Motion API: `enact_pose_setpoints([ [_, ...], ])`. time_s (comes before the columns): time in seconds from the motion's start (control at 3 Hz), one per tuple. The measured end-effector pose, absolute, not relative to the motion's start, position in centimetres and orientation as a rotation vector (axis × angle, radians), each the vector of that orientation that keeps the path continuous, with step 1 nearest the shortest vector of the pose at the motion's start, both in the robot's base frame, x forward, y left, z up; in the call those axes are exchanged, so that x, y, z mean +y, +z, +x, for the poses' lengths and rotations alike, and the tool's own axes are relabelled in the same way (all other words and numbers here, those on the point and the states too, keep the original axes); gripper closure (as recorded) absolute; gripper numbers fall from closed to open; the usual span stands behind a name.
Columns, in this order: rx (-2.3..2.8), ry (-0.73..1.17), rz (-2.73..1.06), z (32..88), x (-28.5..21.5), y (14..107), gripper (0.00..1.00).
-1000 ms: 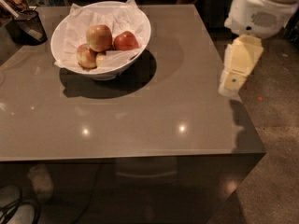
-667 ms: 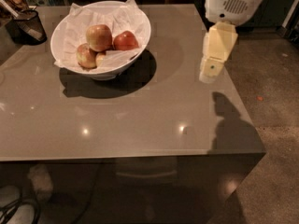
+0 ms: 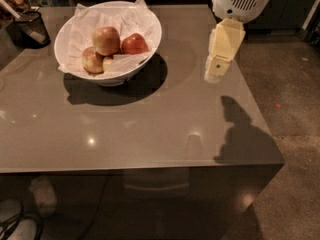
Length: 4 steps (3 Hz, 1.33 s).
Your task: Pick apple from white bowl
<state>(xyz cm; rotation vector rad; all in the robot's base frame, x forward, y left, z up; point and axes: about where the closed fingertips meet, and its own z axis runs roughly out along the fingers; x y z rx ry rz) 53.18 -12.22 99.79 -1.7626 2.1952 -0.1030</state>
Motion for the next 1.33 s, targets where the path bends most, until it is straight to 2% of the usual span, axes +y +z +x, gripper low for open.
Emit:
enact_pose_setpoints([
  [1.0,2.000,-0.067,-1.900,60.2,-3.0,102.6,0.00],
  [1.33,1.972,-0.075,-1.877,60.9,-2.4,103.0,0.00],
])
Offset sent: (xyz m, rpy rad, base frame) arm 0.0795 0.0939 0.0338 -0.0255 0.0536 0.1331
